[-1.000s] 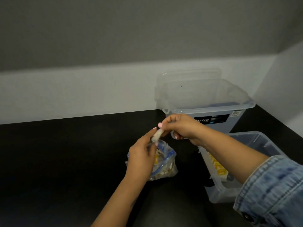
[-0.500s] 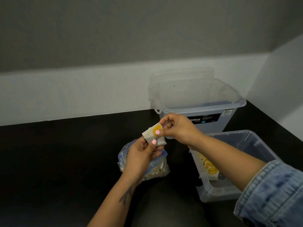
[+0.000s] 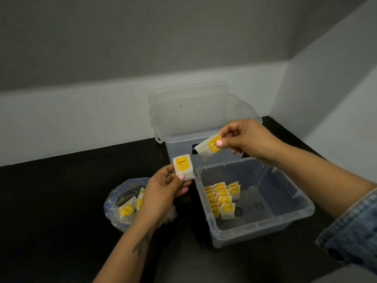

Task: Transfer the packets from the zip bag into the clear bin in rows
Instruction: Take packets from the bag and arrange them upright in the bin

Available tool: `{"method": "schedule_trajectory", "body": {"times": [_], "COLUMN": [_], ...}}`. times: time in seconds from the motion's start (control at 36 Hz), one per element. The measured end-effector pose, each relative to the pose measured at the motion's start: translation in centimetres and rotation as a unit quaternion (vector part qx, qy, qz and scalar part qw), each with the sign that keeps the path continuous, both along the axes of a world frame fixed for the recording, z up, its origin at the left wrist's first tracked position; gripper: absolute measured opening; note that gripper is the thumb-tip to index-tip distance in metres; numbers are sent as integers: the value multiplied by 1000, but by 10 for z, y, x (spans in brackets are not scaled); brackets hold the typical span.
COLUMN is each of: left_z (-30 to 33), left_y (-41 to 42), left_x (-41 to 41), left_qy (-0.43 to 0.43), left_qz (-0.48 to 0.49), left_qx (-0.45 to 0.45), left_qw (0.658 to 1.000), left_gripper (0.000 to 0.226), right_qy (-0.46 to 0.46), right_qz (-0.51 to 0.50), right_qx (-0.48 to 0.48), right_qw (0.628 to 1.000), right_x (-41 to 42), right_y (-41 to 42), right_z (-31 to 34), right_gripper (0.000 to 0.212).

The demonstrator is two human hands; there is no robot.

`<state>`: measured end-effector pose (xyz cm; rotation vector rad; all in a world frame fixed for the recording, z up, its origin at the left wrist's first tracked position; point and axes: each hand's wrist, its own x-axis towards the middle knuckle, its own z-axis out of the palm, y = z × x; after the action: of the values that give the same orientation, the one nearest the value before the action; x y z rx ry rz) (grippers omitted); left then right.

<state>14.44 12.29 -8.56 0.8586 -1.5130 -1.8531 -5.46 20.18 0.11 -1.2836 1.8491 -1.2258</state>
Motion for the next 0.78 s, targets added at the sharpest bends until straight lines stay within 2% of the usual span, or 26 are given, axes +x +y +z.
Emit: {"method": "schedule_trajectory", "body": {"times": [0.14, 0.25, 0.36, 0.47, 0.78], "left_z": [0, -4, -5, -4, -1], "left_y": [3, 4, 7, 10, 15], "left_x": [-10, -18, -23, -25, -24], "left_qy": [9, -4, -11, -10, -13], "left_qz": [9, 22, 31, 36, 51], "left_qx": [-1, -18, -25, -25, -27], "left_qw": [1000, 1000, 999, 999, 998], "left_gripper": [25, 26, 26, 25, 24], "right_qy": [140, 275, 366, 409, 427], "right_qz": [10, 42, 99, 132, 117], "right_qx": [121, 221, 294, 296, 245], "right_qw": [983, 935, 877, 853, 862], "right_x": [-37, -48, -47, -44, -46], "right_y": [23, 30, 30, 27, 19], "right_z": [-17, -45, -77, -104, -134], "right_gripper": [16, 11, 14, 14, 16]}}
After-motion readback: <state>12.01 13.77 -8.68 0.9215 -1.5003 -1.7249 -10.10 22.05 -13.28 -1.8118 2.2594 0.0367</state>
